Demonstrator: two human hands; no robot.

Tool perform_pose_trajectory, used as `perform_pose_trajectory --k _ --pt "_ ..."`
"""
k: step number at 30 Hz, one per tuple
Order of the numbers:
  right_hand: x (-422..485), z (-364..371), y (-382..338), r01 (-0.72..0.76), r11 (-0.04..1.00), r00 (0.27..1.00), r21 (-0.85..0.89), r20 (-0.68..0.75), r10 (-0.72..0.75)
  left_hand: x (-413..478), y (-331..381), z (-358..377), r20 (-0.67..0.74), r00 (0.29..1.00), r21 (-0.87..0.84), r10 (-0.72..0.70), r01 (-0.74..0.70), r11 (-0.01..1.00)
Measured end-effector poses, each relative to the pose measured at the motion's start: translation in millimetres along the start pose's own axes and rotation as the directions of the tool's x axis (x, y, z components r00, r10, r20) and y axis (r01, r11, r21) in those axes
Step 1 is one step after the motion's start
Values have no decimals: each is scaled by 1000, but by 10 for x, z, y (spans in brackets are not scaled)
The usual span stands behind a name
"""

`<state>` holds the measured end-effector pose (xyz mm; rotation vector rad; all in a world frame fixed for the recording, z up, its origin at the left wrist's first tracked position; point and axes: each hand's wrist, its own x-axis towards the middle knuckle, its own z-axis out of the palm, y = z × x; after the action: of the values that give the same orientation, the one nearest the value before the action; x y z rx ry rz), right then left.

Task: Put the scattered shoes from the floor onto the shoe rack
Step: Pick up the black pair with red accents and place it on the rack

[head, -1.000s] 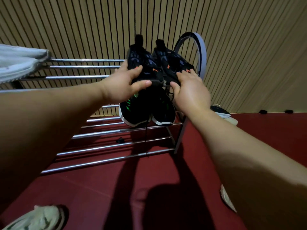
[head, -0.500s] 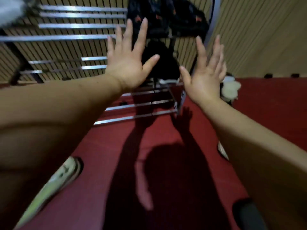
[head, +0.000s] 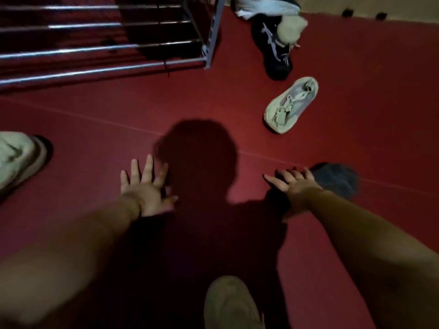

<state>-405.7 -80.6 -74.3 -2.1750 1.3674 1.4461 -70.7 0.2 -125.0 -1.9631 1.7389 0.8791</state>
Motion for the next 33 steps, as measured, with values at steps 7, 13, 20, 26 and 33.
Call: perform_pose_trajectory --k 7,13,20,26,33 --pt "86 -259 -122 52 996 993 -69 -104 -59 -38 -119 60 14 999 150 41 -42 988" --pt "122 -792 -888 193 978 881 -74 -426 -206 -195 -479 84 -17 986 53 -166 167 985" --pt "179 -1239 -1709 457 878 767 140 -563 -309 -461 -878 231 -9 961 -74 -277 276 958" --pt "158 -972 -1451 159 986 924 55 -361 -128 -535 -997 277 21 972 -138 -235 235 962" --pt "30 -1095 -1496 279 949 881 150 -434 -190 -564 -1020 277 -19 976 -190 -218 211 959"
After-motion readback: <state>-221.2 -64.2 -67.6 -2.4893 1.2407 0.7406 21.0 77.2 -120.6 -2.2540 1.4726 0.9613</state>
